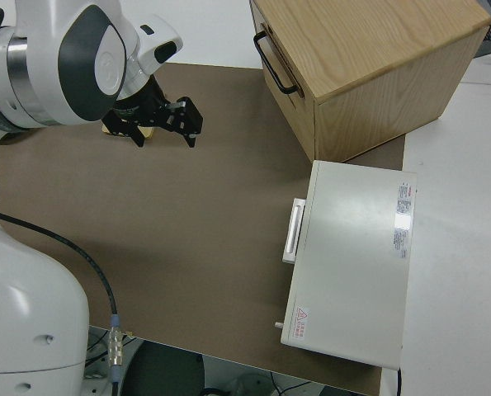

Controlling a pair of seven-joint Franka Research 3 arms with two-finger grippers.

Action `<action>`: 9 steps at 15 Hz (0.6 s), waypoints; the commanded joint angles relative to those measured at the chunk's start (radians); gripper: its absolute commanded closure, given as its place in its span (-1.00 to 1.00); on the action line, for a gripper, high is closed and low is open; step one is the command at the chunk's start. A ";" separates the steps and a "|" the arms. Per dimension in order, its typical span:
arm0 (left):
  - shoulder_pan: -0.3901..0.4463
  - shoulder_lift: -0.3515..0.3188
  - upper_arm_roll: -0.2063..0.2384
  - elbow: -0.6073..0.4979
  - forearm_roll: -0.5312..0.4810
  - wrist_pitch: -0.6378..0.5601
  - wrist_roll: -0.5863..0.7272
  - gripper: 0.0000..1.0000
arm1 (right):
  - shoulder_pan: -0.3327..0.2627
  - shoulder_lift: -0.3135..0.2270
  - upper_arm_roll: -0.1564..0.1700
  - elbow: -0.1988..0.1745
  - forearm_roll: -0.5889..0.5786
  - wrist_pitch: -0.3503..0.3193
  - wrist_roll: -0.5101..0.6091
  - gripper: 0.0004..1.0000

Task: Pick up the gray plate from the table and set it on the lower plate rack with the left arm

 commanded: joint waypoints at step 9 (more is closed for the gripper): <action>0.045 -0.004 0.049 0.005 -0.243 0.266 0.273 -1.00 | -0.010 -0.002 0.006 0.006 0.010 -0.014 0.000 -0.98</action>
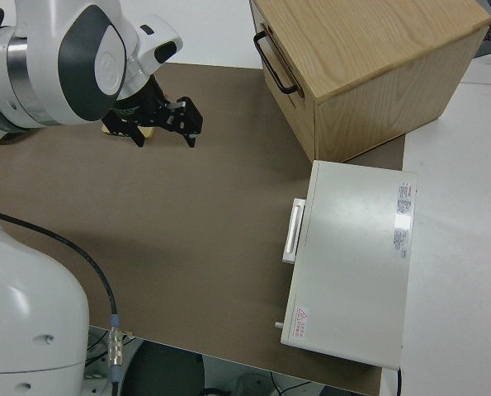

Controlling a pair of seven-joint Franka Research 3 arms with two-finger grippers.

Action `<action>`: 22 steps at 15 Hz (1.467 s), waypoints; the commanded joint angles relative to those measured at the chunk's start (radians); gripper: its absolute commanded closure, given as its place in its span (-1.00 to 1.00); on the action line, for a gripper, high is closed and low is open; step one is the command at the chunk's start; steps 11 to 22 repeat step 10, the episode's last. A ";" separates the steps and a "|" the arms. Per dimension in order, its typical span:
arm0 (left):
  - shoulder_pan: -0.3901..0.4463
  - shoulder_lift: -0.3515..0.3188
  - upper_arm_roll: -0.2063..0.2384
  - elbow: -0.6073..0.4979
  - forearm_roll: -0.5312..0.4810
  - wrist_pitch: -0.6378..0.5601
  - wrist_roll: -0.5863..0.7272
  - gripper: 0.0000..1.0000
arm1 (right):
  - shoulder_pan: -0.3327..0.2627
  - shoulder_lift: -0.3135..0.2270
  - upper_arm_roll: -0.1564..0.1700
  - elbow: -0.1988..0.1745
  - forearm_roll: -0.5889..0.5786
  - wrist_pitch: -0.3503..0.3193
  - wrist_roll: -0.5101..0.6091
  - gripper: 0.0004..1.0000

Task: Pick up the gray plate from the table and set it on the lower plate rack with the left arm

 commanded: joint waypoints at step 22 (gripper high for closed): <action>0.005 0.011 0.002 -0.065 -0.029 0.124 0.073 -1.00 | -0.010 -0.002 0.006 0.006 0.010 -0.014 0.000 -0.98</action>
